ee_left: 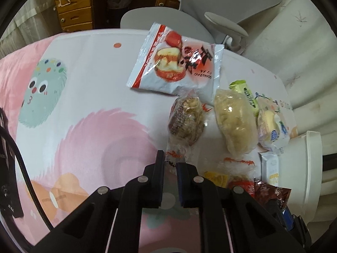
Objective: Organize snacks
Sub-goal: 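Grasp the small red-and-silver packet with the right tool while the left tool grasps the round nut-cluster bag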
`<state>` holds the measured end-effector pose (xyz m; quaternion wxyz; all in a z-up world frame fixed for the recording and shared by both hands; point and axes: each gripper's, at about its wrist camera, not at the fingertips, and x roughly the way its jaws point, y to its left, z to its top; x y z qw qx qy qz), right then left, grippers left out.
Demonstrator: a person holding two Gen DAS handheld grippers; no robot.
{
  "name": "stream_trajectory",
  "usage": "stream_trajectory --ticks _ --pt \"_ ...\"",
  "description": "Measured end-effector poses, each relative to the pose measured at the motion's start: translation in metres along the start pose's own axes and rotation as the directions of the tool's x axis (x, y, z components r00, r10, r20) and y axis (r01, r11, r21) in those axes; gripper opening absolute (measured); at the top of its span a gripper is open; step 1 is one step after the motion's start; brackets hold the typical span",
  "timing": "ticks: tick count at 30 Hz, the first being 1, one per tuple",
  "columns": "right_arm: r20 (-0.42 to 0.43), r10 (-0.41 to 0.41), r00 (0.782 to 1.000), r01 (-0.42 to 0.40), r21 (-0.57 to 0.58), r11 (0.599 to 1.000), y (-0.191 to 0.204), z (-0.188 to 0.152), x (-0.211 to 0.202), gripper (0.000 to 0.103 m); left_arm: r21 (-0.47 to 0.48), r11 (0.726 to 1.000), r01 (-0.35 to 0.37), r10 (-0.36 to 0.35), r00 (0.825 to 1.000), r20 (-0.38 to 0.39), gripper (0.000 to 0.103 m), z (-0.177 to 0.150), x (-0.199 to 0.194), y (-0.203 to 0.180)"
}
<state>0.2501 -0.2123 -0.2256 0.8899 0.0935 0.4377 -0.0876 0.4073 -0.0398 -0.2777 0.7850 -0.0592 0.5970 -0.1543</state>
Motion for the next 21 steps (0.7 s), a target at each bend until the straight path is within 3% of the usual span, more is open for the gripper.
stream_trajectory --ticks 11,16,18,21 --pt "0.001 0.030 1.000 -0.030 -0.020 0.999 -0.002 -0.001 -0.018 0.014 0.046 0.999 -0.001 0.001 1.000 0.011 0.019 -0.003 -0.028 -0.008" --pt "-0.022 0.050 0.998 -0.051 -0.012 0.999 -0.006 -0.003 -0.027 0.014 0.079 0.997 0.004 -0.006 1.000 0.023 0.038 0.005 -0.031 -0.010" --pt "-0.028 0.054 0.998 -0.055 -0.007 0.998 -0.007 -0.004 -0.031 0.014 0.101 0.995 -0.012 0.011 1.000 0.013 0.051 0.009 -0.026 -0.014" --pt "-0.040 0.067 0.997 -0.067 0.006 0.998 -0.010 -0.007 -0.040 0.014 0.128 0.991 -0.039 0.039 0.999 -0.003 0.056 0.012 -0.014 -0.019"
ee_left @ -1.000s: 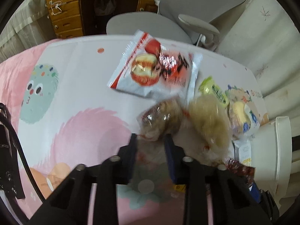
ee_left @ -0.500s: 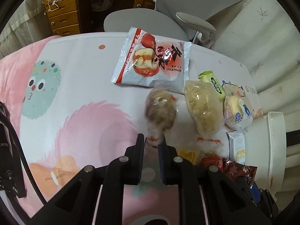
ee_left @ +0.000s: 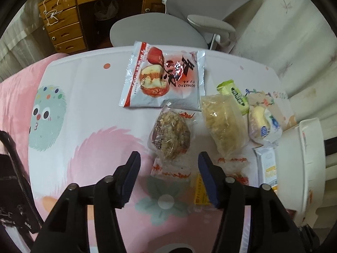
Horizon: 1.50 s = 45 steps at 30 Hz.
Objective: Organize snacks
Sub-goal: 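Grasp the small red-and-silver packet with the right tool while the left tool grasps the round nut-cluster bag, then carry both packets into the white tray and open both tools to drop them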
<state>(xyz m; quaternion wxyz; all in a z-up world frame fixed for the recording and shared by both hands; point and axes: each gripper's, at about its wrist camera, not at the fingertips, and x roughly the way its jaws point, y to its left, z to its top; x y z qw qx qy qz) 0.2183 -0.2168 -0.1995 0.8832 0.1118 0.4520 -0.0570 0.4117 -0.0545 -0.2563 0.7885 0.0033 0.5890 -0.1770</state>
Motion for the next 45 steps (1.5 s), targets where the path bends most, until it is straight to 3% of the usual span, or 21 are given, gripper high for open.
stream_trajectory --ticks 4,17,19,21,25,33,45 --pt "-0.004 0.000 1.000 0.000 -0.017 1.000 0.003 -0.005 -0.006 0.014 0.020 0.999 -0.034 0.033 0.999 0.005 0.062 0.005 0.012 -0.004" --pt "-0.032 -0.042 0.999 0.041 -0.007 0.999 -0.004 -0.014 -0.006 0.014 0.012 0.998 -0.062 0.062 0.997 0.045 0.063 0.016 0.039 -0.005" --pt "-0.035 -0.050 0.998 0.050 -0.004 0.999 -0.005 -0.014 -0.007 0.014 0.025 0.997 -0.072 0.070 0.996 0.049 0.058 0.017 0.040 -0.008" --pt "-0.035 -0.058 0.998 0.058 -0.002 0.998 -0.005 -0.014 -0.008 0.014 0.030 0.997 -0.072 0.070 0.996 0.061 0.045 0.017 0.040 -0.010" --pt "-0.035 -0.071 0.997 0.071 0.003 0.997 -0.003 -0.014 -0.012 0.014 0.031 0.997 -0.076 0.074 0.996 0.057 0.045 0.015 0.039 -0.010" --pt "-0.016 -0.083 0.996 0.083 0.007 0.997 0.003 -0.020 -0.031 0.014 0.040 0.994 -0.099 0.097 0.995 0.033 0.043 -0.002 0.022 -0.005" --pt "0.060 -0.083 0.995 0.082 0.014 0.997 0.019 -0.043 -0.084 0.014 0.052 0.997 -0.065 0.063 0.997 0.033 0.043 -0.068 -0.049 0.001"
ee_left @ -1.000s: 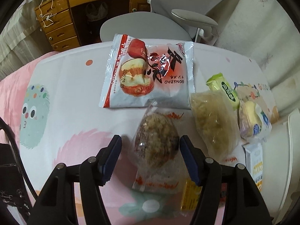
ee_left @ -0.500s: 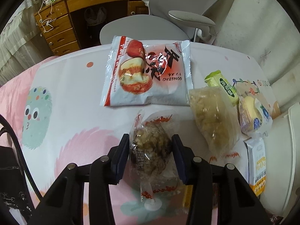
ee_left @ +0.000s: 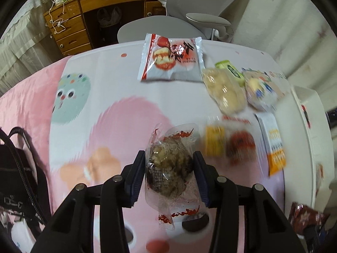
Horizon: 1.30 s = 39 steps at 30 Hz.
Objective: Organize snacks
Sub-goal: 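Carry both packets into the white tray and open both tools to drop them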
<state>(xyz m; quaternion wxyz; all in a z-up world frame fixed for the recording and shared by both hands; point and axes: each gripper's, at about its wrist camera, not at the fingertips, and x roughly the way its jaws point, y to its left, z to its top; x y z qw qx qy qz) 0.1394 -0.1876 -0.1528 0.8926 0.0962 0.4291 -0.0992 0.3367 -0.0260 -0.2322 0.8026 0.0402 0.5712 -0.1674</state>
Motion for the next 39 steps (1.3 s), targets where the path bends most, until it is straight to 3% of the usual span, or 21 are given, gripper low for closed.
stream_trajectory --ticks 7,21,30,39 --pt "0.029 -0.008 1.000 0.007 0.015 1.000 0.001 -0.026 -0.037 0.014 0.023 0.999 0.045 -0.044 0.999 -0.027 0.043 -0.053 -0.037 -0.005" --pt "0.053 -0.026 0.998 0.023 0.051 0.998 -0.028 -0.058 -0.091 0.015 0.155 0.975 0.156 -0.142 0.985 -0.097 0.043 -0.135 -0.089 -0.065" --pt "0.070 -0.023 0.997 0.020 0.044 0.999 -0.076 -0.042 -0.103 0.015 0.233 0.949 0.215 -0.210 0.977 -0.045 0.044 -0.135 -0.126 -0.123" --pt "0.080 0.003 0.997 -0.001 -0.024 1.000 -0.132 -0.012 -0.105 0.015 0.232 0.938 0.256 -0.273 0.961 0.043 0.044 -0.115 -0.141 -0.182"
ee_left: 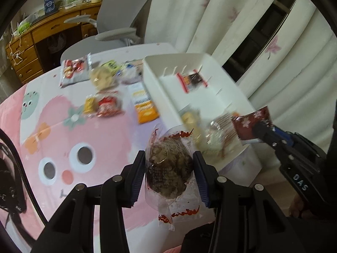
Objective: Organize snacks
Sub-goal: 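Carry both packets into the white tray and open both tools to drop them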
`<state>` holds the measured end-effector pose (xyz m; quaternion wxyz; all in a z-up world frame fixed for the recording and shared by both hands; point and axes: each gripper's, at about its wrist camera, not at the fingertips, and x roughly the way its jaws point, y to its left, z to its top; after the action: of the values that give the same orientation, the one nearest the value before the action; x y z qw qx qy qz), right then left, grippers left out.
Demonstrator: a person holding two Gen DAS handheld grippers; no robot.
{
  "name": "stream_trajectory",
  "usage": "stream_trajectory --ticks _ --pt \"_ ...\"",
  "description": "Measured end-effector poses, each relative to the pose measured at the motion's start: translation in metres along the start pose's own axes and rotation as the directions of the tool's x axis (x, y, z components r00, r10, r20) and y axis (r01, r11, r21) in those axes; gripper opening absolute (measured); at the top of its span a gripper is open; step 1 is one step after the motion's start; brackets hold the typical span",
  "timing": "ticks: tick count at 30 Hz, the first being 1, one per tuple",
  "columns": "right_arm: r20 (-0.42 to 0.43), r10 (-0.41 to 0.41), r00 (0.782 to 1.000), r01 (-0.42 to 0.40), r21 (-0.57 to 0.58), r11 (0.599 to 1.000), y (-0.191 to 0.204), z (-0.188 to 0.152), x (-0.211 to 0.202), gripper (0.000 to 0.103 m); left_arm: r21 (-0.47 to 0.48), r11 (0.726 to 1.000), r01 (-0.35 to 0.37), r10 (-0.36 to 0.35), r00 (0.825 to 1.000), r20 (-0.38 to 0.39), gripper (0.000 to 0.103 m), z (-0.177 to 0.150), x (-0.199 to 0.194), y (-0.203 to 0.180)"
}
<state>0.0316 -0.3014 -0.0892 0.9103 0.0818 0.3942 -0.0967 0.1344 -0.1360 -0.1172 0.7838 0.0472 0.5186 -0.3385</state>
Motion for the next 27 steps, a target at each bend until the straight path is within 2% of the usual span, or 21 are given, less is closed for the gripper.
stream_trajectory --ticks 7,10,21,25,27 --pt "-0.012 0.015 1.000 -0.016 -0.046 0.999 -0.047 0.018 0.010 0.015 -0.014 1.000 0.017 -0.016 0.998 0.060 0.043 0.017 0.016 -0.037" --pt "-0.016 0.026 1.000 -0.027 -0.065 0.998 -0.064 0.025 0.015 0.015 -0.020 0.999 0.030 -0.028 0.996 0.080 0.039 0.026 0.026 -0.054" --pt "-0.025 0.043 0.999 -0.046 -0.103 0.994 -0.110 0.047 0.036 0.016 -0.048 0.998 0.041 -0.037 0.996 0.086 0.039 0.039 0.052 -0.078" --pt "-0.071 0.044 0.997 -0.050 -0.092 0.994 -0.113 0.048 0.050 0.030 -0.060 0.998 0.016 -0.011 0.997 0.078 0.046 0.038 0.052 -0.075" --pt "-0.086 0.061 0.994 -0.068 -0.084 0.994 -0.111 0.047 0.054 0.030 -0.076 0.997 0.008 -0.003 0.997 0.072 0.047 0.034 0.050 -0.070"
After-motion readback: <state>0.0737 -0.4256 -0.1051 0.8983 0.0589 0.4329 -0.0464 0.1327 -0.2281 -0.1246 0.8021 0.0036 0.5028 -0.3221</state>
